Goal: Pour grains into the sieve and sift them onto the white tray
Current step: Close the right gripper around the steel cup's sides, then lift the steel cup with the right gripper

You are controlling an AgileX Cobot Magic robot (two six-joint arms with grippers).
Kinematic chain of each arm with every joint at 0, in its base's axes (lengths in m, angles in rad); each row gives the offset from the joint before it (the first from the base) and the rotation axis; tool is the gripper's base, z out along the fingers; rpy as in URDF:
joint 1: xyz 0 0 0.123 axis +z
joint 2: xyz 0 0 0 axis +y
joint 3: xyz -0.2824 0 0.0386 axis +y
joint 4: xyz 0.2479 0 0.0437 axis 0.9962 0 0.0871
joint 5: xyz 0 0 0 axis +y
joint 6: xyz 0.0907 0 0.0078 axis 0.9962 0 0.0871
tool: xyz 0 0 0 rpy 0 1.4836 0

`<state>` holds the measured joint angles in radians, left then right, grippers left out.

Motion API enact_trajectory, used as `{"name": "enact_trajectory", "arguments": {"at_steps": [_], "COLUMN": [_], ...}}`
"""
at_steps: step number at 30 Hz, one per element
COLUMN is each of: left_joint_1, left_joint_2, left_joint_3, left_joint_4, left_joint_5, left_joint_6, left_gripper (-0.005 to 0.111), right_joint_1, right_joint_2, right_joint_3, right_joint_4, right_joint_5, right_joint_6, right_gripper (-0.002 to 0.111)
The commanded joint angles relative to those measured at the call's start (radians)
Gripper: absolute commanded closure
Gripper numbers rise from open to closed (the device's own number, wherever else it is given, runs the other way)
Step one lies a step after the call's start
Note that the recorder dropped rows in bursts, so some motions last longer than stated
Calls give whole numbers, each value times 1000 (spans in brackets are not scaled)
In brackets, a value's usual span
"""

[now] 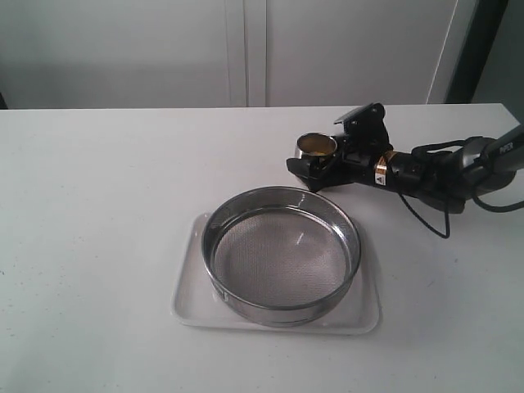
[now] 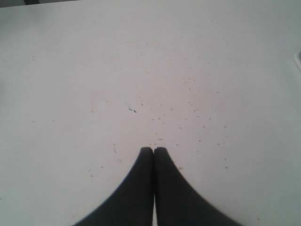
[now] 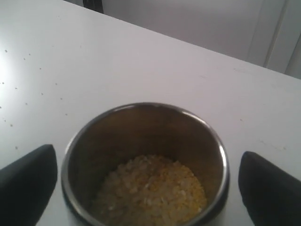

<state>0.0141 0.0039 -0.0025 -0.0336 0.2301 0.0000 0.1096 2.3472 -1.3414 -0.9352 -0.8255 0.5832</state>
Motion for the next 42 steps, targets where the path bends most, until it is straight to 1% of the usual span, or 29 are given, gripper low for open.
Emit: {"name": "enact_trajectory", "arguments": {"at_steps": [1,4,10,16,18,20,24,27,28,29,31,33,35,42], "left_joint_1": [-6,-6,-6,-6,-6,-6,-6,-6,-6,-6,-6,-6,-6,-6], "left_joint_2": [-4,-4,-4,-4,-4,-4,-4,-4,-4,-4,-4,-4,-4,-4], "left_joint_3": [3,3,3,3,3,3,3,3,3,3,3,3,3,3], "left_joint_4": [-6,-6,-6,-6,-6,-6,-6,-6,-6,-6,-6,-6,-6,-6], "left_joint_5": [-4,-4,-4,-4,-4,-4,-4,-4,-4,-4,-4,-4,-4,-4], "left_joint_6": [0,0,0,0,0,0,0,0,0,0,0,0,0,0], "left_gripper": [107,107,107,107,107,107,107,107,107,107,107,107,107,107], "right_joint_1": [1,1,1,7,12,18,30,39,39,41,41,41,41,41], "right_joint_2": [10,10,22,28,30,30,30,30,30,30,30,30,28,10], "right_joint_3": [-11,-13,-23,-40,-43,-43,-43,-43,-43,-43,-43,-43,-43,-43], "right_joint_4": [1,1,1,3,-1,-1,-1,-3,-3,-3,-3,-3,-3,-3], "right_joint_5": [-3,-9,-3,2,6,6,41,84,97,108,121,121,121,136], "right_joint_6": [-2,-2,-3,-3,-3,-3,-23,-41,-41,-41,-41,-41,-41,-37], "right_gripper": [11,12,17,18,20,25,44,52,57,64,82,106,108,108]}}
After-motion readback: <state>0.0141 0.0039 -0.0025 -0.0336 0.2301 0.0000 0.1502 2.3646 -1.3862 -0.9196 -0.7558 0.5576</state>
